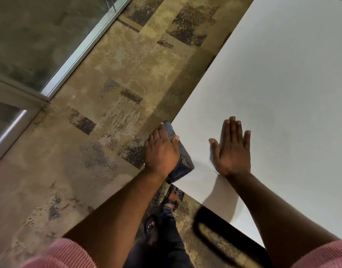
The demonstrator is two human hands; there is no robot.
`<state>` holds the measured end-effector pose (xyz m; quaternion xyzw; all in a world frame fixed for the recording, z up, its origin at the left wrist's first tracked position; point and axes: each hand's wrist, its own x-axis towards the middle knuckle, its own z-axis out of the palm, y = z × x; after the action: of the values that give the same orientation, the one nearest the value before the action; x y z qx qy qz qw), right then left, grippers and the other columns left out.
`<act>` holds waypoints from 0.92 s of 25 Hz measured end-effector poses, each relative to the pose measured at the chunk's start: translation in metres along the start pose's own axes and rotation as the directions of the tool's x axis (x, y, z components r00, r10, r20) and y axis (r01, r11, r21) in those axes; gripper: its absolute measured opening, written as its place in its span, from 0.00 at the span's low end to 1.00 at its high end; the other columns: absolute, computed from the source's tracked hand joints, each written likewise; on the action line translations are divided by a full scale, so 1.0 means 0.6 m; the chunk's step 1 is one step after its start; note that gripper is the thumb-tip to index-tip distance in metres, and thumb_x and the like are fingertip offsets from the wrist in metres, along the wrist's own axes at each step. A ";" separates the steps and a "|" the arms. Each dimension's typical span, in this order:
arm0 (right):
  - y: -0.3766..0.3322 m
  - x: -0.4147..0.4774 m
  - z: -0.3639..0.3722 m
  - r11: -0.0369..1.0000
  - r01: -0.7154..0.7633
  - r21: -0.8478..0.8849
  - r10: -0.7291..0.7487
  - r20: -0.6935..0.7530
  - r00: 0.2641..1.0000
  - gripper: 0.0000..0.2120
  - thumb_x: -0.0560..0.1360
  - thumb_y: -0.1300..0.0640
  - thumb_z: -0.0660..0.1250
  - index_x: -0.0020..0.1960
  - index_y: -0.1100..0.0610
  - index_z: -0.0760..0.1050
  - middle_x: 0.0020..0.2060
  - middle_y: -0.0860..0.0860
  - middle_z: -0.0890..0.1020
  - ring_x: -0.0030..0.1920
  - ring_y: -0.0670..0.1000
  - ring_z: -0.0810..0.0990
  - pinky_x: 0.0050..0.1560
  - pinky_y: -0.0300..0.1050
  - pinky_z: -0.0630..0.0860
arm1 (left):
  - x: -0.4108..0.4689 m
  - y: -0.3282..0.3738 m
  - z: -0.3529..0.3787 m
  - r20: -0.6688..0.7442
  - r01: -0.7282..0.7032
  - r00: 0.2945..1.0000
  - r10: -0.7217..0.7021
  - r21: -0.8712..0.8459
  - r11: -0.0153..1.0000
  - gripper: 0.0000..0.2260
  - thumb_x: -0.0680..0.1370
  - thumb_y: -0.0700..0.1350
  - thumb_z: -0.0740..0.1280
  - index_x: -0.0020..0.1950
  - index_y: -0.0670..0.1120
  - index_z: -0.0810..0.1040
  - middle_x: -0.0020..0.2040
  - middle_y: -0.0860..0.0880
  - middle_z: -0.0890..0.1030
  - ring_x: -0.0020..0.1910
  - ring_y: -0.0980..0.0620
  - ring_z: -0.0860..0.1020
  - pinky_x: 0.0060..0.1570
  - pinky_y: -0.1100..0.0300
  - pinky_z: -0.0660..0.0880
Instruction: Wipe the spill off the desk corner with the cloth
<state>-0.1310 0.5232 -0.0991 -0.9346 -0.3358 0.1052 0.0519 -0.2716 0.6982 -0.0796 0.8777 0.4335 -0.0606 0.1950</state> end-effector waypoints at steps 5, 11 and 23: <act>0.003 0.003 0.011 1.000 0.009 -0.009 -0.009 -0.035 0.999 0.37 0.85 0.36 0.41 0.85 0.57 0.43 0.85 0.56 0.47 0.85 0.57 0.44 0.83 0.62 0.43 | 0.037 0.028 0.003 -0.019 -0.058 0.998 0.058 0.022 0.998 0.30 0.84 0.56 0.59 0.80 0.38 0.63 0.74 0.39 0.74 0.70 0.41 0.74 0.67 0.48 0.71; 0.006 0.006 0.013 0.999 0.022 -0.047 -0.025 -0.050 0.998 0.37 0.85 0.36 0.41 0.85 0.58 0.44 0.85 0.57 0.47 0.85 0.57 0.45 0.83 0.61 0.43 | 0.091 0.065 0.010 -0.091 -0.109 0.990 0.111 0.034 0.993 0.28 0.84 0.57 0.58 0.78 0.38 0.66 0.71 0.40 0.77 0.67 0.42 0.77 0.63 0.50 0.73; 0.004 0.007 0.002 0.999 0.050 -0.018 -0.051 -0.050 0.997 0.34 0.83 0.47 0.45 0.85 0.62 0.47 0.85 0.59 0.49 0.85 0.59 0.46 0.83 0.63 0.44 | -0.007 -0.002 0.018 -0.076 0.047 0.996 -0.042 0.071 0.996 0.27 0.85 0.55 0.58 0.78 0.38 0.64 0.72 0.38 0.74 0.69 0.38 0.74 0.64 0.45 0.71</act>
<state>-0.1267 0.5242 -0.1014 -0.9285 -0.3589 0.0774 0.0552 -0.2746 0.6917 -0.0884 0.8760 0.4574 -0.0478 0.1452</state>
